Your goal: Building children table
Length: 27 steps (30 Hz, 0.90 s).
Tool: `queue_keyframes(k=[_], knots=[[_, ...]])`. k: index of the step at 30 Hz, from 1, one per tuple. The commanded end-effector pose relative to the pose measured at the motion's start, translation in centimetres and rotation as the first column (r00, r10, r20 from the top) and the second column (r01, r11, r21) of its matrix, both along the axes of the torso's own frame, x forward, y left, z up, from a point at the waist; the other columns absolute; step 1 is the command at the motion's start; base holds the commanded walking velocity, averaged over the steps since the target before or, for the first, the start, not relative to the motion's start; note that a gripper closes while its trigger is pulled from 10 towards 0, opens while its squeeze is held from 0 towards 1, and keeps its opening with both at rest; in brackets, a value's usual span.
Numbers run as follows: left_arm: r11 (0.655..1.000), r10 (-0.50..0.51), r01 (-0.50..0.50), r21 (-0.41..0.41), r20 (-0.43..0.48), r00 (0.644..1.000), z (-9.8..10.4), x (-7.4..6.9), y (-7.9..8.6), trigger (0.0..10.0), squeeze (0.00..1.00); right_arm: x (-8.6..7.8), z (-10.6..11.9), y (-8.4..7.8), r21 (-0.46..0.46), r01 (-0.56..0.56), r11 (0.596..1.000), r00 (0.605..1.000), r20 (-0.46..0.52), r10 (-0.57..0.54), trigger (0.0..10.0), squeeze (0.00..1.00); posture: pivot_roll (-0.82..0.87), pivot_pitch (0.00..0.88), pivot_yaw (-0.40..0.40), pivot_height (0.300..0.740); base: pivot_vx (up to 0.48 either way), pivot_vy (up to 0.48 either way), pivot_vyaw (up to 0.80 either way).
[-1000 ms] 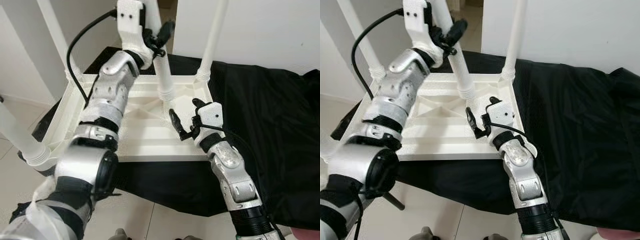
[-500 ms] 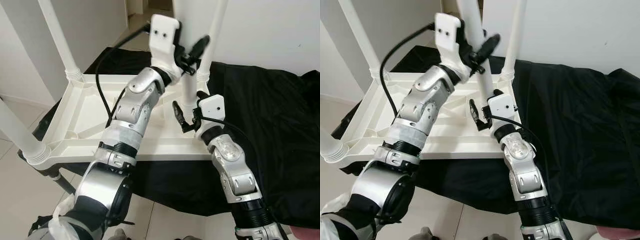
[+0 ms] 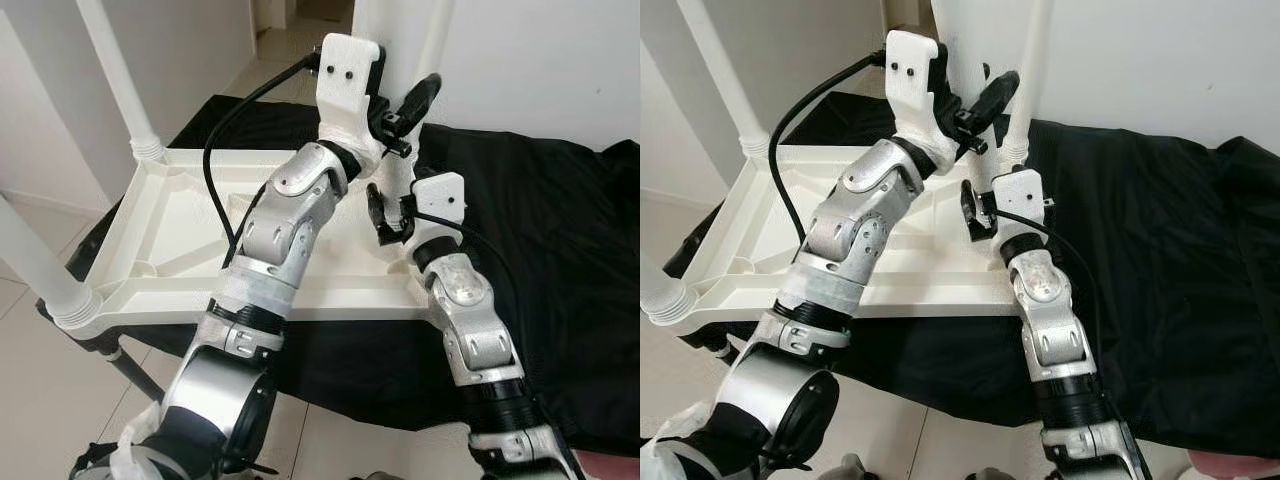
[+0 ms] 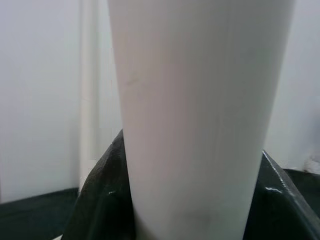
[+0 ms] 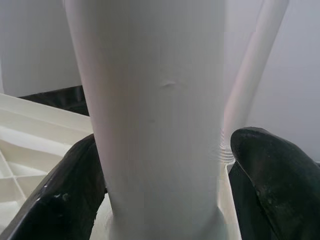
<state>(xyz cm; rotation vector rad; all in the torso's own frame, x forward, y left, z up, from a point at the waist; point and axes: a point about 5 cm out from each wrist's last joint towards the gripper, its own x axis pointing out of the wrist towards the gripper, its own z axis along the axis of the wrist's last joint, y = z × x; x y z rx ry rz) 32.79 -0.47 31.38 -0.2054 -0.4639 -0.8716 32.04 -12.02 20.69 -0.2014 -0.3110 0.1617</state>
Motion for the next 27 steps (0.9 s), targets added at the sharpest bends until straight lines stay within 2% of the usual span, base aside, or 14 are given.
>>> queue_keyframes(k=[1, 6, 9, 20, 21, 22, 23, 24, 25, 26, 27], knots=[[1.000, -0.027, 0.027, -0.005, 0.005, 1.000, 0.3, -0.5, -0.6, 10.0, 0.00, 0.3, 0.0, -0.1, -0.012, 0.011, 1.000, 1.000, 0.003, -0.011, 10.0, 0.00, -0.08, 0.000, -0.012, 0.740, 0.000, 0.000, 0.00], [0.999, -0.049, 0.049, -0.005, 0.006, 0.999, 0.5, -1.0, -1.1, 10.0, 0.00, 0.9, 0.3, 0.1, -0.022, 0.005, 1.000, 1.000, 0.011, -0.005, 10.0, 0.00, -0.08, 0.000, -0.008, 0.740, 0.000, 0.000, 0.00], [0.998, -0.065, 0.065, -0.003, 0.007, 0.998, 0.6, -1.4, -1.5, 10.0, 0.00, 1.3, 0.7, 0.9, -0.040, -0.042, 0.998, 0.999, 0.019, 0.042, 10.0, 0.00, -0.08, 0.000, -0.009, 0.740, 0.000, 0.000, 0.00], [0.997, -0.072, 0.072, 0.005, -0.002, 0.997, 0.5, -1.7, -1.8, 10.0, 0.00, 1.0, 0.9, 2.0, -0.062, -0.127, 0.990, 0.991, 0.044, 0.130, 10.0, 0.00, -0.07, 0.000, -0.011, 0.740, 0.000, 0.000, 0.00], [0.997, -0.072, 0.072, 0.006, -0.004, 0.997, 0.5, -1.8, -1.8, 10.0, 0.00, 0.9, 1.0, 2.1, -0.074, -0.139, 0.988, 0.988, 0.052, 0.143, 9.3, 0.00, -0.07, 0.000, -0.010, 0.740, 0.000, 0.000, 0.00], [0.997, -0.074, 0.074, 0.008, -0.007, 0.997, 0.4, -1.8, -1.9, 10.0, 0.00, 0.9, 1.0, 2.2, -0.081, -0.146, 0.986, 0.987, 0.057, 0.151, 7.5, 0.00, -0.07, 0.000, -0.010, 0.740, 0.000, 0.000, 0.00], [0.997, -0.075, 0.075, 0.010, -0.009, 0.997, 0.4, -1.9, -1.9, 10.0, 0.00, 0.8, 1.0, 2.2, -0.087, -0.149, 0.985, 0.986, 0.063, 0.154, 6.5, 0.00, -0.07, 0.000, -0.010, 0.740, 0.000, 0.000, 0.00], [0.997, -0.076, 0.076, 0.012, -0.010, 0.997, 0.4, -1.9, -1.9, 10.0, 0.00, 0.8, 1.0, 2.1, -0.091, -0.148, 0.985, 0.986, 0.069, 0.155, 7.0, 0.00, -0.07, 0.000, -0.010, 0.740, 0.000, 0.000, 0.00], [0.997, -0.076, 0.076, 0.012, -0.010, 0.997, 0.4, -1.9, -1.9, 10.0, 0.00, 0.8, 1.0, 2.1, -0.091, -0.148, 0.985, 0.986, 0.069, 0.155, 7.0, 0.00, -0.07, 0.000, -0.010, 0.740, 0.000, 0.000, 0.00], [0.997, -0.075, 0.075, 0.014, -0.010, 0.997, 0.4, -1.9, -1.9, 10.0, 0.00, 0.8, 1.2, 2.1, -0.091, -0.146, 0.985, 0.985, 0.081, 0.153, 7.9, 0.00, -0.08, 0.000, -0.007, 0.740, 0.000, 0.000, 0.00], [0.997, -0.075, 0.075, 0.014, -0.010, 0.997, 0.4, -1.9, -1.9, 10.0, 0.00, 0.8, 1.2, 2.1, -0.091, -0.146, 0.985, 0.985, 0.081, 0.153, 7.9, 0.00, -0.08, 0.000, -0.007, 0.740, 0.000, 0.000, 0.00]])
